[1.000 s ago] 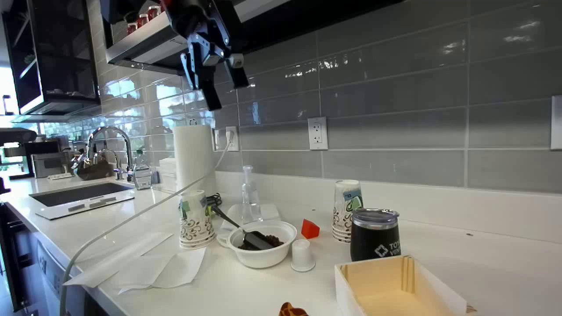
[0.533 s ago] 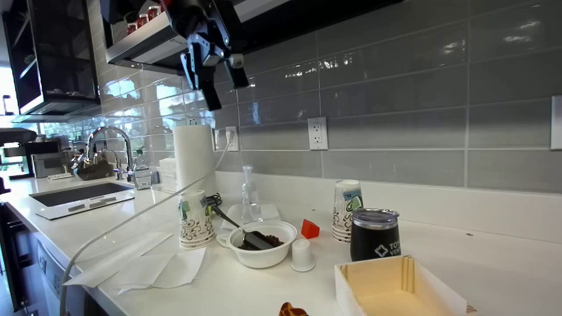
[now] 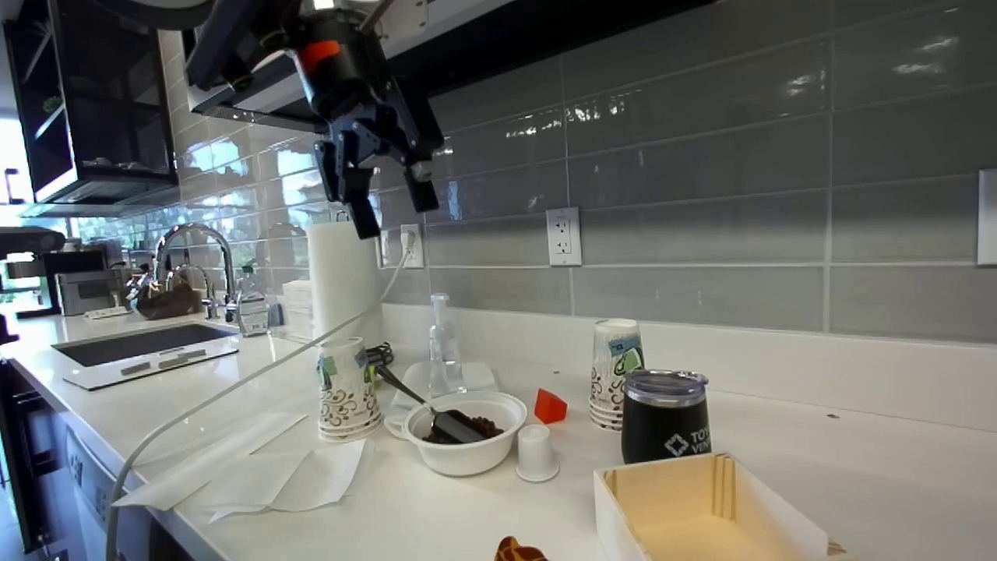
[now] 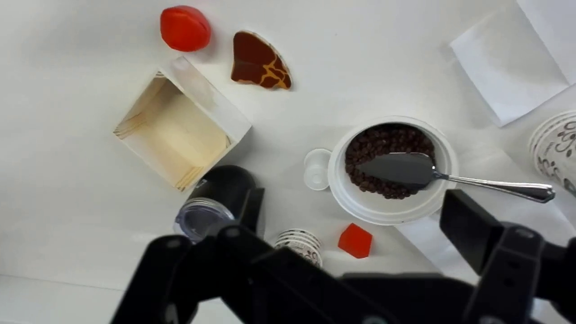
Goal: Use the tissue to wipe the counter
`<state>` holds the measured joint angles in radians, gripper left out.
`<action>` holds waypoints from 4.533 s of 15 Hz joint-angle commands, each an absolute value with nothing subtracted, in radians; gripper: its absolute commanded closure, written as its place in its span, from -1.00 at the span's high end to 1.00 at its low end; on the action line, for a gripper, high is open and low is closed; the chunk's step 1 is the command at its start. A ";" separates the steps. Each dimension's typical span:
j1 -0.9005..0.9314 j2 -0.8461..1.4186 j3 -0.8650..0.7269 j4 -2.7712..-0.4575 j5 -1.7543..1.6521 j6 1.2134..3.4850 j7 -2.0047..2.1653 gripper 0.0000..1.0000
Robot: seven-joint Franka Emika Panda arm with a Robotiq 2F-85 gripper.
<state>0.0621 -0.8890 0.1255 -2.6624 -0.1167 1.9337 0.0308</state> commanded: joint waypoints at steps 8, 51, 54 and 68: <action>0.313 -0.673 0.157 -2.761 0.027 2.265 -0.108 1.00; 0.210 -0.044 0.221 -2.755 -0.123 2.660 0.147 -0.95; 0.152 -0.035 0.183 -2.755 -0.207 2.647 0.232 -0.95; 0.056 -0.032 0.094 -2.754 -0.329 2.406 0.348 -0.95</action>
